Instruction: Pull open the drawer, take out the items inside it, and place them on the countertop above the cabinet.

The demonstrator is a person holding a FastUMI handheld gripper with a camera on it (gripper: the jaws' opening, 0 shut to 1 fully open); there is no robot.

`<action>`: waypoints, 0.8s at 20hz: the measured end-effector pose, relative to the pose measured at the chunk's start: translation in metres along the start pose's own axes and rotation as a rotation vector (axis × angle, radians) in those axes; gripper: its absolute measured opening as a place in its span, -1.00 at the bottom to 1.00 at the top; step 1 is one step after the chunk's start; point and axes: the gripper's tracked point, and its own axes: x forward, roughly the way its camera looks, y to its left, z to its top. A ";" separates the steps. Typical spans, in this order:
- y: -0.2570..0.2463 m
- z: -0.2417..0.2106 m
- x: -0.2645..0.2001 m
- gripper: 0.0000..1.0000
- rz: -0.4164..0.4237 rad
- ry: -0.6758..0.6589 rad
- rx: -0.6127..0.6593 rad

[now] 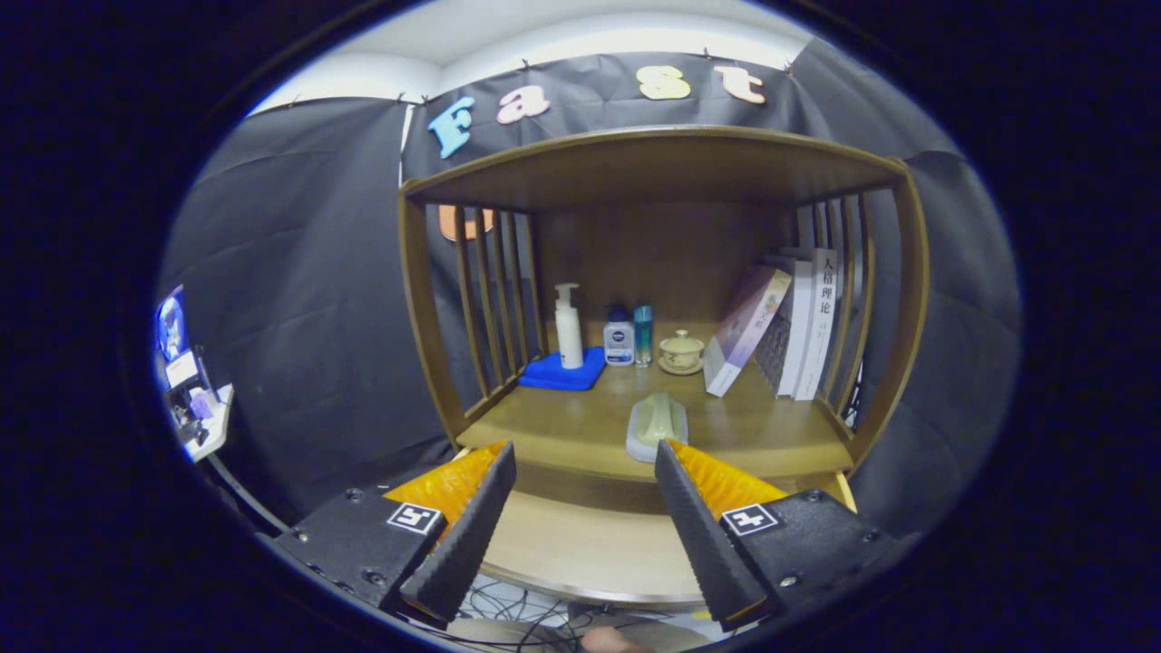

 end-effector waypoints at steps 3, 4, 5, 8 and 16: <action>0.001 -0.019 -0.013 0.95 -0.004 -0.043 -0.006; 0.001 -0.027 -0.015 0.95 -0.006 -0.050 0.001; 0.000 -0.038 -0.017 0.95 -0.012 -0.054 0.010; 0.001 -0.078 -0.007 0.96 -0.010 -0.030 0.021; 0.001 -0.160 -0.014 0.97 -0.083 0.059 -0.002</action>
